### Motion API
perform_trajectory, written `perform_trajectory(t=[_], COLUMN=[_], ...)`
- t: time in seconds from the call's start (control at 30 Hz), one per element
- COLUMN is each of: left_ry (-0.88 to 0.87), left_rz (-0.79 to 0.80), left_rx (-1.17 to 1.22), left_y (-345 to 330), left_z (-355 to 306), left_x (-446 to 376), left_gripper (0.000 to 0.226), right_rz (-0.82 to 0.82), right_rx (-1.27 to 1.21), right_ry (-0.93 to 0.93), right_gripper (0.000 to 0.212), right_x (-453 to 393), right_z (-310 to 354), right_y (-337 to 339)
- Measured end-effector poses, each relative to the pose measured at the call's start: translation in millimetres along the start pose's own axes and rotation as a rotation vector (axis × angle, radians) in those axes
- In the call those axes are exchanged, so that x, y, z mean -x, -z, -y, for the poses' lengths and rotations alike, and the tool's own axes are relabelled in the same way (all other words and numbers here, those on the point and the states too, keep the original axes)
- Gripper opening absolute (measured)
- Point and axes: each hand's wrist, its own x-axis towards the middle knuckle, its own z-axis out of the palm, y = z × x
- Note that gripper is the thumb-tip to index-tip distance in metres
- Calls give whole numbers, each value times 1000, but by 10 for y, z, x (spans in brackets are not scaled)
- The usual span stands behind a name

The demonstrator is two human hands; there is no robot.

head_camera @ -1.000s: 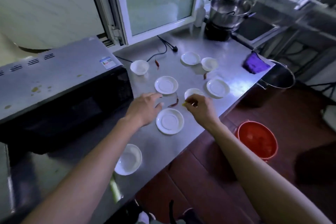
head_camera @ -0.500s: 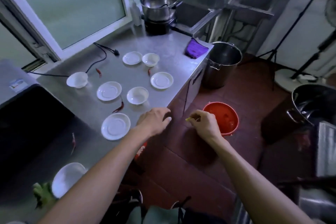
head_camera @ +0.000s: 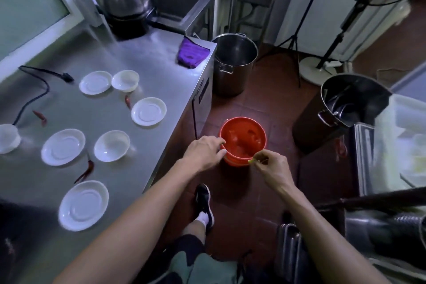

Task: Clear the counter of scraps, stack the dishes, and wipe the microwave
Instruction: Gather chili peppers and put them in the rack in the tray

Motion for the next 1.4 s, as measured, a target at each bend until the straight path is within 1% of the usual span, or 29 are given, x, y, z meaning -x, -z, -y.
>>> perform_trajectory(t=[0.13,0.27,0.37,0.53,0.67,0.83,1.1,1.2,1.3,1.4], left_ry=[-36,-63,-64,-81,-53,-3,99,120,151,187], left_rz=[35,72,130,185,258,321,387,411,428,432], left_rx=[17,37,32,63,86,115,121,125,142,147], left_y=[-10,46,76,15,-103,-279,-636,-847,-1091,-1359], left_z=[84,230,336,420,449,448,237,124,33,16], left_x=[-633,-1184,-1532,-1927,-2129,-2386,-2884,-3127,-3407,-3668], left_gripper=[44,44,45,46,45,42,41,42,40,38], right_rz=[16,56,56,93,138,205,298,274,236,275], right_rx=[32,68,74,86,71,35,-55,-91,-107,-93], right_ry=[-58,-102,-143,-190,-255,-361,-440,-487,-490,-458], right_gripper=[11,10,11,8,6,10,9,9,8,5], right_x=[-529,-1048,-1355,-1692,-1883,-2069,-2467,-2720,-3007,-3236], right_z=[-73,20,65,56,-50,-340,-955,-1213,-1472,-1724], right_y=[-6,-63,-123,-243,-328,-448,-521,-522,-567,-700])
